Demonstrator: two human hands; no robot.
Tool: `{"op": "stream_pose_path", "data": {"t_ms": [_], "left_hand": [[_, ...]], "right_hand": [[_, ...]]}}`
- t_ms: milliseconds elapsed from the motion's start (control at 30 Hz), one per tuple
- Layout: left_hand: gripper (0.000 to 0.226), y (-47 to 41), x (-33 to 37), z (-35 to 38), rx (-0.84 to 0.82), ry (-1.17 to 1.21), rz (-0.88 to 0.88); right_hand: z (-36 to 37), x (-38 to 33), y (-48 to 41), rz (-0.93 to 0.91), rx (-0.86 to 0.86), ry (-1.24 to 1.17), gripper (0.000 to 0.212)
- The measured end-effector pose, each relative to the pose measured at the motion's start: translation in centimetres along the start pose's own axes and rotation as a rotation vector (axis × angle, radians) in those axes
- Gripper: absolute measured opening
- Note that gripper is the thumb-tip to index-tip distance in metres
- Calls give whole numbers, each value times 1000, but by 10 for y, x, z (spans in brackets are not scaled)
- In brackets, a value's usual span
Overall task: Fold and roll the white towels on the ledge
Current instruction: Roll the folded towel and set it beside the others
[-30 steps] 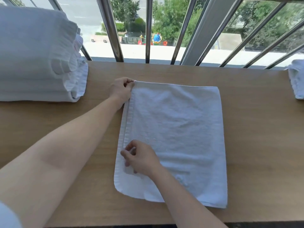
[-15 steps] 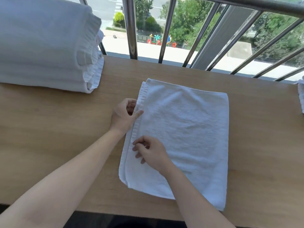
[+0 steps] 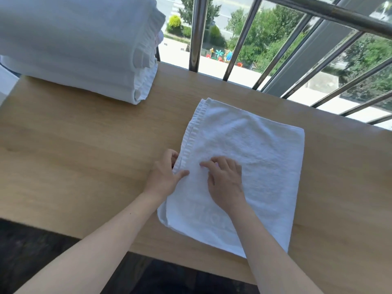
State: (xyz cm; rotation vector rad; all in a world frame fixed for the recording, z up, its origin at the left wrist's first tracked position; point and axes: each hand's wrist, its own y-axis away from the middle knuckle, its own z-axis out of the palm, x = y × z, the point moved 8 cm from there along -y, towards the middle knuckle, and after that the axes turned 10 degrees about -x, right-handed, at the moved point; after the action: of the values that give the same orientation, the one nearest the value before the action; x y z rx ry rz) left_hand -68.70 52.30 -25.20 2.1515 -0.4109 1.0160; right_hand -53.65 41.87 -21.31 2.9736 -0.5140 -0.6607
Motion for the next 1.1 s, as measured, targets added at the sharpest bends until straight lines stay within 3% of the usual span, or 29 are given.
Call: {"op": "stream_pose_path", "data": {"t_ms": [133,267,367,433,533,600,700,833,1100], "left_hand": [[32,-18,15,-7,11,-65,38],[42,-67,69,-17,221,-455,141],[52,-94,104,-3,274,-688,130],[44,-92,117,11,305,-761,182],[20,-64,107,29,264,-641,281],[16,-41,89,34,238,-546,354],[25,-24,60,19,270,-564,381],[44,-41,35,2,138,-529,274],[51,-85,72,15,-36,-623,438]], "right_hand": [[-1,20,17,51,-41,111,52],[-1,33,43,116,-46,243,63],[-5,35,55,198,-44,215,54],[-6,28,57,182,-48,166,44],[-8,23,51,135,-71,56,32],[-11,27,45,132,-63,-3,27],[-19,46,34,193,-46,-38,29],[-29,67,7,243,-59,-2,35],[-38,110,-50,299,-87,82,44]]}}
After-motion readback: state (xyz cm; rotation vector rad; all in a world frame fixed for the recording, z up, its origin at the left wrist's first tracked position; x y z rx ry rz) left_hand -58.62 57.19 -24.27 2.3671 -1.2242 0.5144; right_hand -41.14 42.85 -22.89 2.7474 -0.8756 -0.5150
